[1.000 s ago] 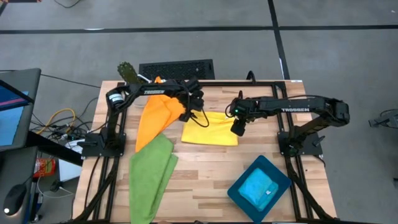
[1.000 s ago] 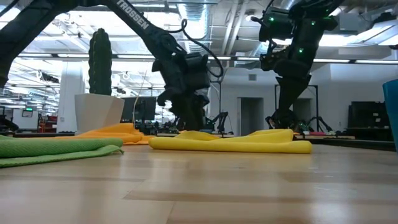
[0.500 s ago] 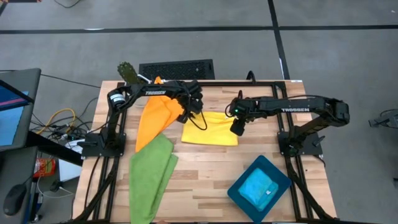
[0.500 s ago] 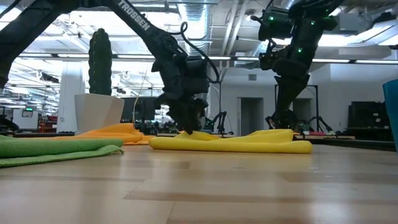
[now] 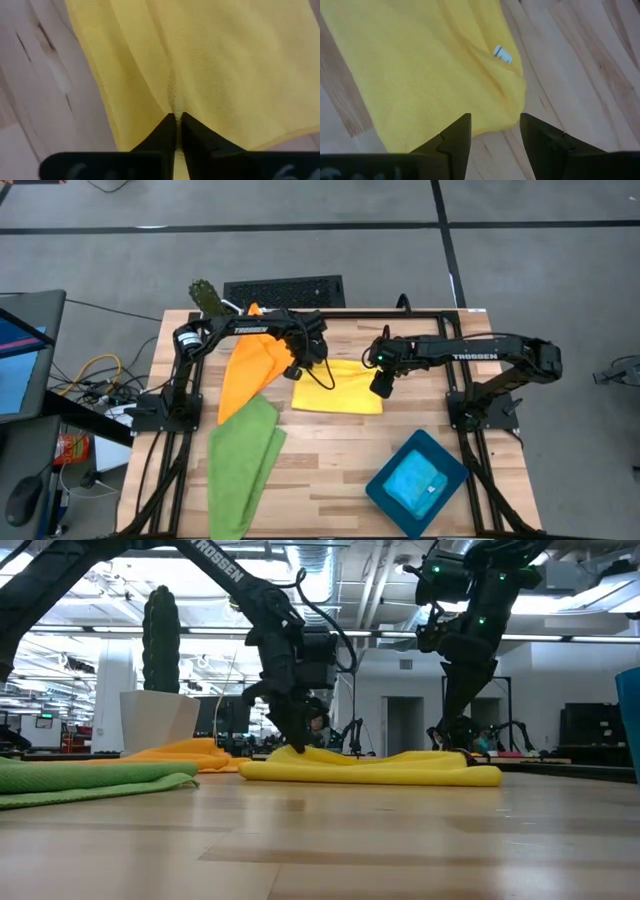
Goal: Fold microfiber towels
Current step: Fold the yellow microfiber towel
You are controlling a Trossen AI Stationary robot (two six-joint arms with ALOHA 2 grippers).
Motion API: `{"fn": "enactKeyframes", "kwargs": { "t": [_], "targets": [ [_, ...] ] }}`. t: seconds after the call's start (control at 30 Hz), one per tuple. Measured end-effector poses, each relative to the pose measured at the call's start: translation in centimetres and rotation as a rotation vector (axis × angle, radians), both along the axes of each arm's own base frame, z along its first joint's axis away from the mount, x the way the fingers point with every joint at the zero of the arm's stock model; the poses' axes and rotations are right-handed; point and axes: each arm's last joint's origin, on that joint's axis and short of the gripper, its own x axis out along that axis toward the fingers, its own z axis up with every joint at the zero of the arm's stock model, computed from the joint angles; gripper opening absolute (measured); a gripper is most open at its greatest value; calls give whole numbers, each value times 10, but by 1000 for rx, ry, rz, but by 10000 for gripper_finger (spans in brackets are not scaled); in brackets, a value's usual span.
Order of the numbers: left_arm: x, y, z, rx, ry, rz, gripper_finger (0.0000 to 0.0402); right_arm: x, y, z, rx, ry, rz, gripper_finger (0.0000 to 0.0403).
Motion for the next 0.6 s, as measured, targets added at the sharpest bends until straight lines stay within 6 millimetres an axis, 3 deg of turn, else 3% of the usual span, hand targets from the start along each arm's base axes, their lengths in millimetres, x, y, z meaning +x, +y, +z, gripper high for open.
{"fn": "enactKeyframes", "kwargs": {
  "t": [0.13,0.23,0.6],
  "targets": [
    [0,1,8,-3,35,68,4,0,0,0,0,-1,0,185],
    [1,6,11,97,63,127,6,0,0,0,0,-2,-1,176],
    [8,16,11,206,-21,169,15,0,0,0,8,-9,-27,159]
  ]
}}
